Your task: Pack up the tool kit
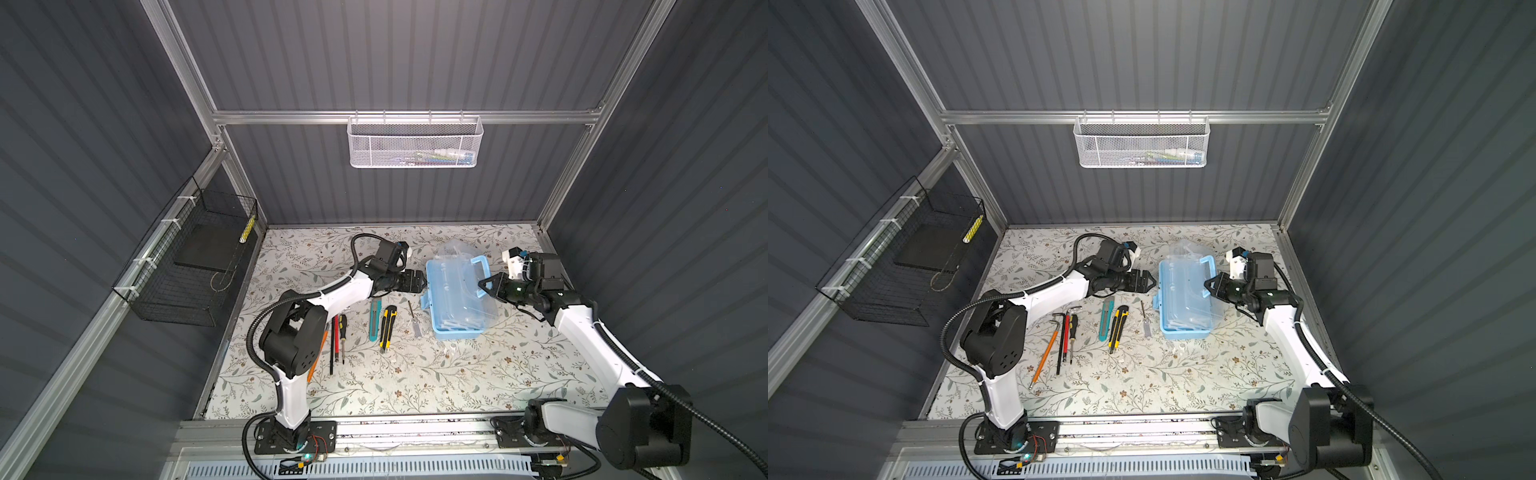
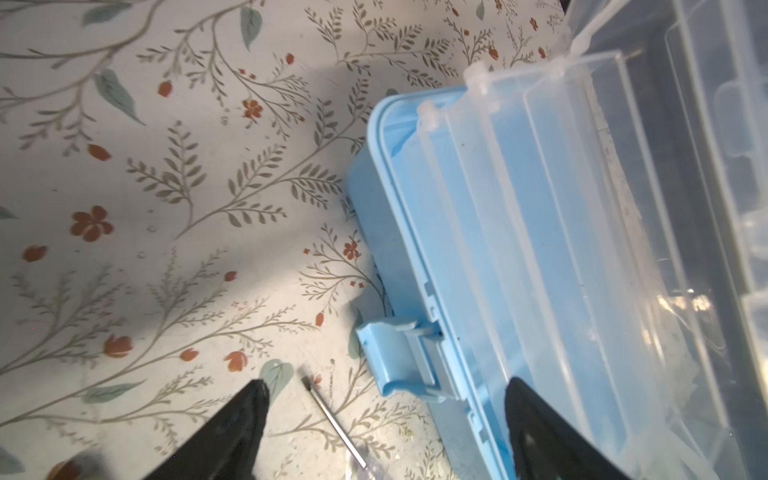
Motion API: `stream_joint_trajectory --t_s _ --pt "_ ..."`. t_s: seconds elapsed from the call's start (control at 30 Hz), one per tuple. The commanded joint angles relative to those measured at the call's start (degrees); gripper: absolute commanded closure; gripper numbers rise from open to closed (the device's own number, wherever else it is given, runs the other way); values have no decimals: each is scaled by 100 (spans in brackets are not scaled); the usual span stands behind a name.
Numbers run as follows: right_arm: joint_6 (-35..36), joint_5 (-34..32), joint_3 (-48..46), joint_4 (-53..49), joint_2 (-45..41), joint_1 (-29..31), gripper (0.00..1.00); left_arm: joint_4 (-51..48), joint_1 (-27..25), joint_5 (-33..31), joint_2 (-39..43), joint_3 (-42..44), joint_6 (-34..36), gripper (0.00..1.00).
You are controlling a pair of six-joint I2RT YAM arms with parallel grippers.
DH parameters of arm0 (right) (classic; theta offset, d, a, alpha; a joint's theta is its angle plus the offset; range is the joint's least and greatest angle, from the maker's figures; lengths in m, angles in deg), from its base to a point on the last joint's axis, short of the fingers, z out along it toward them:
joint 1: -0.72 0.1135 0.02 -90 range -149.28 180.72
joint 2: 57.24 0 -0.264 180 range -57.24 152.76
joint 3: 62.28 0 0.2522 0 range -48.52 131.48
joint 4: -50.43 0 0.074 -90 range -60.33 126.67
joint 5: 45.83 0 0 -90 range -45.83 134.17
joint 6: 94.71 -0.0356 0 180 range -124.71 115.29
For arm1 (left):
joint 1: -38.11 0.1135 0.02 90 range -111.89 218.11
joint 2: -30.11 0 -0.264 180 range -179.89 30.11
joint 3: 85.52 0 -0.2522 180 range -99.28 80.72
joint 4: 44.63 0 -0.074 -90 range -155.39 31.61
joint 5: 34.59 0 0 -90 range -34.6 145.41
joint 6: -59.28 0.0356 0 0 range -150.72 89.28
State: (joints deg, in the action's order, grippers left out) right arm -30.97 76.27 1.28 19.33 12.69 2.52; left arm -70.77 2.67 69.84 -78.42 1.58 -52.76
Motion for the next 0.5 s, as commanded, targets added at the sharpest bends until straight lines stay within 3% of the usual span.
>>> stream_joint_trajectory --t_s 0.0,0.47 --pt "-129 441 -163 819 11 -182 100 -136 -65 -12 61 196 44 10" --pt "-955 1830 -633 2072 116 -784 100 593 -185 626 -365 59 -327 12"
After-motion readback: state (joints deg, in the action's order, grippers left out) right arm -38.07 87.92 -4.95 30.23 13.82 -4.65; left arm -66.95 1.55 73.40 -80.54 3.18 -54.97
